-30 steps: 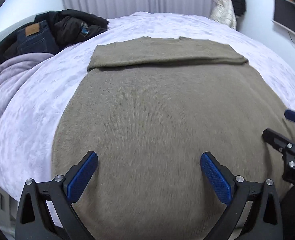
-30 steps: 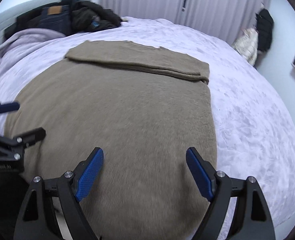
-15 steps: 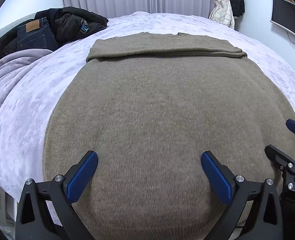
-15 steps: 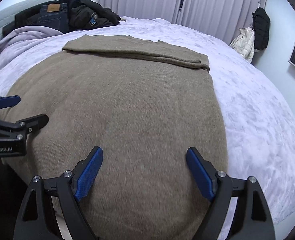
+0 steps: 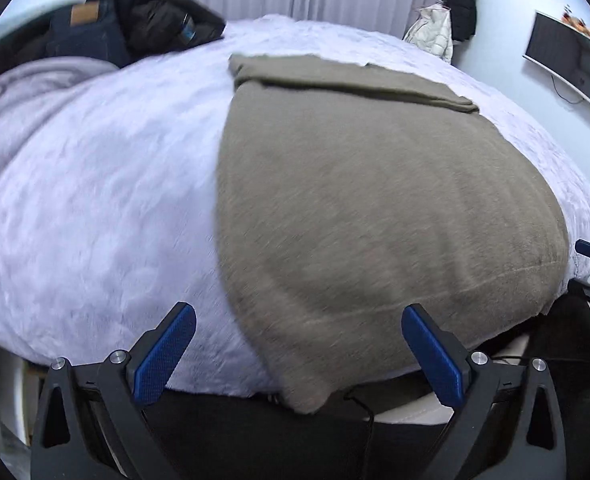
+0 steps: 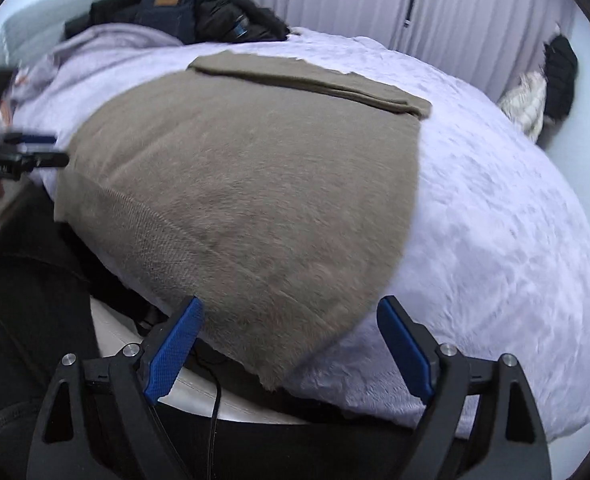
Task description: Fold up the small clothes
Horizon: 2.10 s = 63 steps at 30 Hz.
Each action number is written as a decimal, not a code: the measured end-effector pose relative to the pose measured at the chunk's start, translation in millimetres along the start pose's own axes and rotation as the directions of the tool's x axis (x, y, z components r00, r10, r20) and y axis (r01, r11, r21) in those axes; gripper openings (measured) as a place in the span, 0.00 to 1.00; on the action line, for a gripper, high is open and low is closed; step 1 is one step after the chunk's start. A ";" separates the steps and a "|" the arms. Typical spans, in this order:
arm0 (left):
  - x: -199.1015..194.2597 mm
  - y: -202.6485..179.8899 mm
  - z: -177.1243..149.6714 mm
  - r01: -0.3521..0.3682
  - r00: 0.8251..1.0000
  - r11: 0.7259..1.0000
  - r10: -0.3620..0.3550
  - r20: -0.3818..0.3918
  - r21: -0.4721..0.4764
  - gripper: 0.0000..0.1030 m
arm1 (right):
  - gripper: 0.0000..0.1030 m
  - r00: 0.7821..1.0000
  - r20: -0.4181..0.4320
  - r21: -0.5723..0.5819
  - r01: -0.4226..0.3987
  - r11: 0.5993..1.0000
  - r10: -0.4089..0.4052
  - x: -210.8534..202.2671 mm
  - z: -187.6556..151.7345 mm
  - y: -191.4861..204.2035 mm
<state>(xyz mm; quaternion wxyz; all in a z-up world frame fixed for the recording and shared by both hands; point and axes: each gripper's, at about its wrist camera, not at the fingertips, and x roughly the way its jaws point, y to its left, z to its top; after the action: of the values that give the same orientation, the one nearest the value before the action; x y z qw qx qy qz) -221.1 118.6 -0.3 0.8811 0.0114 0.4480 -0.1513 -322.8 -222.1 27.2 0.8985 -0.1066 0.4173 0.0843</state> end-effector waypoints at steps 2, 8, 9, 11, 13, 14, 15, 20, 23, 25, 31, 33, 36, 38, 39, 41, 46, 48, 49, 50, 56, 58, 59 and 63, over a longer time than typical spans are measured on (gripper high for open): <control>9.9 9.0 -2.5 -0.015 1.000 1.000 0.015 -0.010 -0.023 1.00 | 0.88 1.000 -0.010 0.065 -0.007 0.998 0.008 4.6 -3.2 -17.1; 27.0 3.0 -7.0 0.030 0.999 1.000 -0.030 -0.041 -0.001 1.00 | 0.88 0.995 0.011 0.164 -0.103 0.981 0.103 17.3 -12.3 -39.0; 31.7 2.7 -7.2 0.028 0.998 1.000 -0.028 -0.061 -0.007 1.00 | 0.88 0.994 0.011 0.167 -0.109 0.980 0.109 18.8 -12.5 -39.3; 35.9 4.3 -6.8 0.042 0.996 0.999 -0.044 -0.081 -0.031 1.00 | 0.88 0.992 0.015 0.175 -0.128 0.976 0.127 22.4 -9.8 -41.7; 35.6 6.6 -5.4 0.068 0.994 0.996 -0.073 -0.080 -0.063 1.00 | 0.88 0.987 0.022 0.188 -0.161 0.969 0.160 23.0 -9.9 -44.2; 35.3 7.5 -5.4 0.084 0.993 0.993 -0.091 -0.079 -0.084 1.00 | 0.88 0.984 0.025 0.192 -0.179 0.965 0.177 23.6 -10.1 -45.5; 34.6 8.0 -7.2 0.099 0.991 0.990 -0.107 -0.076 -0.098 1.00 | 0.88 0.981 0.028 0.197 -0.195 0.961 0.193 22.6 -12.8 -45.1; 36.8 -8.2 -5.7 0.136 0.988 0.988 -0.140 -0.066 -0.071 1.00 | 0.87 0.970 0.047 0.225 -0.244 0.944 0.239 23.9 -14.9 -45.0; 35.8 -6.0 -2.8 0.167 0.984 0.981 -0.173 -0.051 -0.101 1.00 | 0.83 0.960 0.075 0.253 -0.279 0.926 0.269 24.2 -14.7 -45.8; 34.0 1.0 -2.1 0.208 0.977 0.968 -0.214 -0.028 -0.141 1.00 | 0.79 0.953 0.088 0.255 -0.304 0.918 0.290 24.9 -11.5 -43.5; 33.3 11.2 -3.2 0.238 0.970 0.956 -0.243 -0.009 -0.171 1.00 | 0.75 0.950 0.087 0.250 -0.313 0.916 0.300 32.1 -5.4 -35.7; 34.3 13.0 -1.6 0.240 0.969 0.953 -0.246 -0.009 -0.186 1.00 | 0.72 0.948 0.087 0.266 -0.317 0.910 0.305 35.9 -4.6 -37.2; 34.6 19.8 -0.7 0.266 0.962 0.934 -0.272 0.011 -0.238 1.00 | 0.49 0.955 0.095 0.269 -0.297 0.916 0.281 33.5 -2.6 -35.5; 34.1 23.3 -1.4 0.281 0.958 0.925 -0.284 0.026 -0.257 1.00 | 0.46 0.951 0.102 0.255 -0.310 0.916 0.293 32.7 -1.9 -33.1; 34.0 23.6 -1.8 0.281 0.959 0.924 -0.283 0.029 -0.258 1.00 | 0.46 0.950 0.100 0.256 -0.312 0.915 0.296 33.9 -1.9 -32.3; 33.8 20.9 -2.3 0.262 0.964 0.933 -0.264 0.024 -0.247 0.98 | 0.46 0.950 0.091 0.268 -0.311 0.912 0.297 38.2 -1.9 -33.1; 26.7 19.4 -7.6 0.187 0.982 0.957 -0.187 0.022 -0.221 0.81 | 0.49 0.945 0.097 0.282 -0.326 0.902 0.312 41.8 -2.4 -33.1; 23.9 26.6 -10.2 0.192 0.981 0.950 -0.188 0.037 -0.248 0.66 | 0.57 0.945 0.098 0.274 -0.327 0.905 0.312 41.8 -2.3 -29.8; 23.0 30.4 -11.5 0.197 0.980 0.945 -0.192 0.044 -0.262 0.63 | 0.59 0.944 0.097 0.267 -0.331 0.905 0.317 41.9 -1.5 -27.4; 22.4 33.2 -13.0 0.201 0.980 0.942 -0.194 0.050 -0.270 0.55 | 0.61 0.945 0.094 0.259 -0.327 0.909 0.314 41.9 -0.6 -24.6; 11.2 21.2 -13.3 0.176 0.984 0.964 -0.168 0.056 -0.199 0.21 | 0.24 0.969 0.078 0.224 -0.244 0.943 0.232 35.9 2.8 -16.1; 12.1 16.4 -13.2 0.153 0.988 0.974 -0.147 0.047 -0.166 0.21 | 0.21 0.958 0.095 0.250 -0.285 0.925 0.270 33.9 1.1 -23.8; 13.3 17.7 -12.9 0.154 0.988 0.973 -0.149 0.043 -0.171 0.21 | 0.21 0.956 0.092 0.255 -0.294 0.921 0.280 34.9 -0.1 -25.8; 17.1 19.8 -11.5 0.166 0.986 0.967 -0.160 0.043 -0.194 0.19 | 0.22 0.952 0.088 0.278 -0.307 0.910 0.295 40.1 -1.4 -30.8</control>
<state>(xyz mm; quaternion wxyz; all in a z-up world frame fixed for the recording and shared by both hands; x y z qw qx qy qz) -215.1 134.9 -23.1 0.8684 -0.1146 0.4483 -0.1783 -290.9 -249.6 -0.8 0.8896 0.0930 0.4168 0.1622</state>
